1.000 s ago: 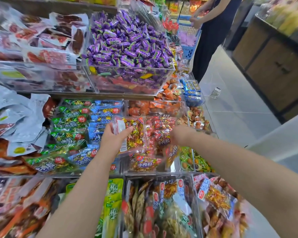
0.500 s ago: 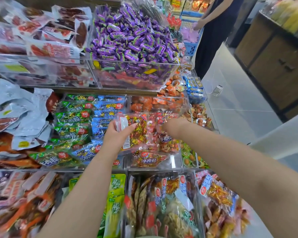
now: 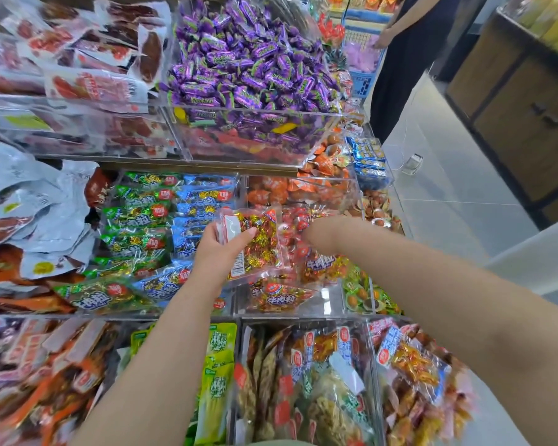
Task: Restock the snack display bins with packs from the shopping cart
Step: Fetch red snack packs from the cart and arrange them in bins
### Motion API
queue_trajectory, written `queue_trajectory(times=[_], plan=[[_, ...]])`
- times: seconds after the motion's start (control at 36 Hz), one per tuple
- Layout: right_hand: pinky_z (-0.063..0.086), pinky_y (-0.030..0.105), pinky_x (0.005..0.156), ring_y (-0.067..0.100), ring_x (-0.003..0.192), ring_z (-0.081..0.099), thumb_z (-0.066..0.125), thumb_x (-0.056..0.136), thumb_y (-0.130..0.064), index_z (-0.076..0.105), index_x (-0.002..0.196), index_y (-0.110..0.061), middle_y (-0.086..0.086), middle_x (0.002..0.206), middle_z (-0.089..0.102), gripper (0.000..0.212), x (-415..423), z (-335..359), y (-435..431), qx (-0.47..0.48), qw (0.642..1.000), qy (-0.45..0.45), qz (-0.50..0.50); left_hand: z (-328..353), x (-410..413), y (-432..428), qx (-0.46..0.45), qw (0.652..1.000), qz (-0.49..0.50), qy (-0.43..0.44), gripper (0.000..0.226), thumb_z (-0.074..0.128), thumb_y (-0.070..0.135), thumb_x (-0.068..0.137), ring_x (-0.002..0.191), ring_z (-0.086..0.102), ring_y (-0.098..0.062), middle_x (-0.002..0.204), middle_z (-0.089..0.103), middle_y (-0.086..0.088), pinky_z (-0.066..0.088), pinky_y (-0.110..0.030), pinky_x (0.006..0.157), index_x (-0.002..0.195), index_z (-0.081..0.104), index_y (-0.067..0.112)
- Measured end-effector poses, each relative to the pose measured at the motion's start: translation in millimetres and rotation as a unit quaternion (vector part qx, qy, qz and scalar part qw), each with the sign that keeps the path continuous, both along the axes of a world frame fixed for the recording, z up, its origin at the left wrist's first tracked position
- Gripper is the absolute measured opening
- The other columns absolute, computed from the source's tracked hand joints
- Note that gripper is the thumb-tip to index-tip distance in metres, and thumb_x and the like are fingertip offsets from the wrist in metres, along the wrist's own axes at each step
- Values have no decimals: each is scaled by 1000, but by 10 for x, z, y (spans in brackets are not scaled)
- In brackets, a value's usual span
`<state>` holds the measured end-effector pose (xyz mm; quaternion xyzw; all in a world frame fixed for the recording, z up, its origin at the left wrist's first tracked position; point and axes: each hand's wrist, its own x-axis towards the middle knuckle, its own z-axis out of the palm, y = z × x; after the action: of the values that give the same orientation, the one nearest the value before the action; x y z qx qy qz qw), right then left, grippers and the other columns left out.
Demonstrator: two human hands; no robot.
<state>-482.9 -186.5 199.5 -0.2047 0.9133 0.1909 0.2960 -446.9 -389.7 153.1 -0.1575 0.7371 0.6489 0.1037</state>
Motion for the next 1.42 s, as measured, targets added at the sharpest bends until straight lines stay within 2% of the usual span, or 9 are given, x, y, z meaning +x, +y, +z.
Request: queue_trajectory(times=[0.28, 0.33, 0.44, 0.61, 0.78, 1.03, 1.17, 1.31, 1.42], plan=[[50, 35, 70, 24, 86, 55, 58, 86, -25, 40, 133, -12, 4, 94, 52, 52, 245, -812, 81, -69, 986, 7, -151, 31, 32, 26, -2, 1000, 15, -4, 38, 78, 57, 66, 74, 42, 13, 79, 43, 37, 32, -17, 59, 78, 42, 55], [49, 38, 81, 26, 99, 54, 62, 81, -42, 39, 130, -14, 6, 108, 52, 61, 301, -890, 111, -63, 987, 42, -141, 26, 24, 20, 9, 1000, 6, 0, 39, 78, 59, 63, 86, 48, 11, 90, 50, 34, 36, -18, 65, 82, 45, 57], [41, 39, 98, 28, 118, 44, 55, 84, -21, 32, 132, -13, 11, 128, 42, 54, 332, -1069, 166, -49, 983, 78, -156, -36, -5, 0, 2, 1000, -1, 9, 52, 75, 66, 53, 104, 57, -9, 105, 60, 19, 44, -31, 81, 96, 50, 53], [28, 43, 109, 30, 126, 31, 40, 87, -12, 19, 139, -14, 12, 135, 30, 56, 232, -1233, 136, -79, 956, 112, -261, -13, -1, -14, -12, 1000, -2, -6, 114, 74, 72, 43, 127, 49, -22, 141, 50, 3, 40, -50, 106, 142, 36, 30], [-21, 47, 107, 34, 141, -25, 47, 87, -11, -37, 138, -16, 11, 154, -27, 98, 290, -1351, 197, -83, 976, 128, -158, -24, 13, -12, -3, 1000, 0, -2, 114, 75, 72, 44, 128, 47, -21, 143, 48, 3, 39, -48, 107, 143, 35, 30], [-10, 57, 113, 36, 134, -36, 53, 85, -8, -46, 127, -19, 16, 145, -41, 107, 194, -1350, 259, -8, 990, 84, -110, -49, -6, -6, -5, 1000, 15, -3, 106, 75, 70, 43, 119, 54, -15, 130, 56, 10, 43, -39, 98, 136, 42, 32], [-17, 64, 106, 36, 134, -36, 47, 90, -55, -53, 117, -22, 10, 146, -40, 109, 45, -1423, 329, -15, 989, 75, -124, -60, -12, -24, -7, 1000, 10, -2, 85, 76, 68, 44, 109, 59, -8, 117, 63, 14, 47, -28, 86, 121, 51, 40], [-17, 60, 107, 34, 132, -39, 53, 91, -21, -48, 122, -24, 11, 145, -42, 105, 45, -1284, 318, -12, 993, 24, -117, -89, -21, -31, -9, 1000, 15, 4, 39, 80, 54, 60, 81, 62, 11, 88, 66, 29, 40, -17, 69, 90, 54, 55], [-7, 45, 116, 31, 138, -31, 56, 91, -30, -30, 142, -17, 13, 150, -35, 101, 94, -951, 379, -88, 989, -32, -112, -75, -19, -31, -9, 1000, 20, 6, 40, 79, 59, 56, 87, 61, 6, 92, 65, 25, 42, -19, 69, 87, 54, 58]])
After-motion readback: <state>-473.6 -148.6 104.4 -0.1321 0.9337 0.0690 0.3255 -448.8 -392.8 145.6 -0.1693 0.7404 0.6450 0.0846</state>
